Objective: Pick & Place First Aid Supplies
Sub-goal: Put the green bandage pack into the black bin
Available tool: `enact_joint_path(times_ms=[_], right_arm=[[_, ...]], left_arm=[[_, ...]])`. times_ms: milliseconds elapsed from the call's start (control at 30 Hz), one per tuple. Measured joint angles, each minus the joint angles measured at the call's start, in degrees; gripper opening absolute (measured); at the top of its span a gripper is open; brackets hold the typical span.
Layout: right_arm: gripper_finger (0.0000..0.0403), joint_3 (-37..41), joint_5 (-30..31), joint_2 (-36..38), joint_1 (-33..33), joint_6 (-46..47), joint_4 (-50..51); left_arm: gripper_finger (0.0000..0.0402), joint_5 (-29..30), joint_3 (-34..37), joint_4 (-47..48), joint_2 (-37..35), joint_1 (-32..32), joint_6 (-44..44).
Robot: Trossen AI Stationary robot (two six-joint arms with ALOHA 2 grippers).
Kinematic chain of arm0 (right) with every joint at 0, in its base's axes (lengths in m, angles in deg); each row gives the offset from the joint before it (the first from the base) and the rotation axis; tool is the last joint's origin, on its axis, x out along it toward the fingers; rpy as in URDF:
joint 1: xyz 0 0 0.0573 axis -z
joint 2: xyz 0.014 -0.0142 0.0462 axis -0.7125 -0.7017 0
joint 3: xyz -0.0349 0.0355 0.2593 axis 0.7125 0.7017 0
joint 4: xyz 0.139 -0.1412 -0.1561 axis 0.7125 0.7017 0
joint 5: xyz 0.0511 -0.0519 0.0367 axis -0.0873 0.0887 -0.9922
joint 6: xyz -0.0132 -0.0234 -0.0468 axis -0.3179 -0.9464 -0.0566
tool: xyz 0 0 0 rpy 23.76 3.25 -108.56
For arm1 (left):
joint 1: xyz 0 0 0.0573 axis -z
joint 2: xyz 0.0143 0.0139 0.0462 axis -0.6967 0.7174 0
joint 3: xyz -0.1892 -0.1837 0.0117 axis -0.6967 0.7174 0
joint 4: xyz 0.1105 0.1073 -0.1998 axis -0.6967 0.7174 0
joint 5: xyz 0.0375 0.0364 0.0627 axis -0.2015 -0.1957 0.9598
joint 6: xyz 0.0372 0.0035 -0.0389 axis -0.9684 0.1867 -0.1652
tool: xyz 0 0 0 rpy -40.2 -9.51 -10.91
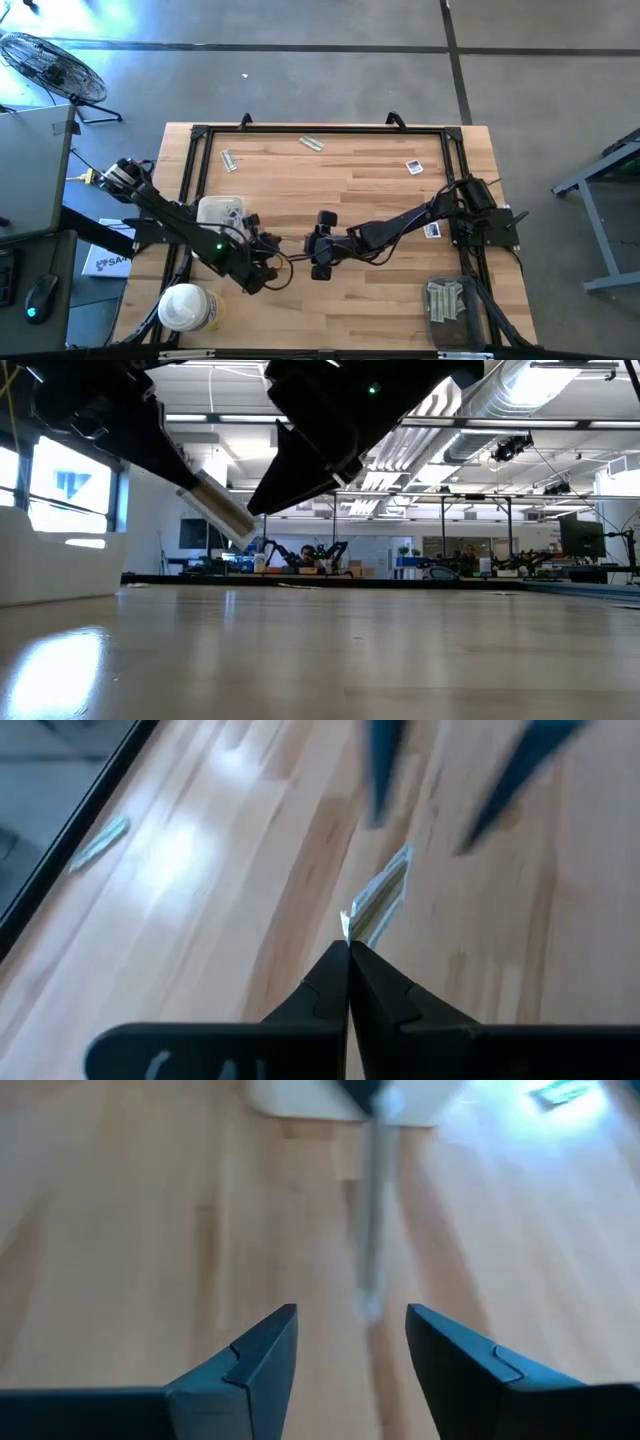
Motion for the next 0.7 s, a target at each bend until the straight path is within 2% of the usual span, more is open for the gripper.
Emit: enact_joint_path(times_ms=[100,167,333,500,600,700], right_arm=[[0.0183,0.00,4.22,0.00,0.00,1.15,0.07],[0.0183,0.00,4.72,0.00,0.00,1.07,0.09],[0.0183,0.00,0.28,0.00,0.00,0.79,-0.02],[0.0181,0.00,-0.73,0.00,-0.04,0.12,0.69],[0.0163,0.00,-0.21,0.00,-0.02,1.11,1.74],[0.0124,0.00,0.68,0.00,0.05,1.22,2.18]], left_arm=[[0.0001,0.33,1.18,-4.85,0.84,0.00,-4.06],[0.0000,1.10,1.26,-8.45,1.31,0.02,-6.11],[0.0000,2.36,1.33,-11.58,1.29,-0.01,-9.56],[0.0000,3.25,1.33,-13.74,1.29,0.00,-10.59],[0.0000,3.27,1.33,-13.79,1.29,0.00,-10.65],[0.0000,3.27,1.33,-13.47,1.29,0.00,-10.69]])
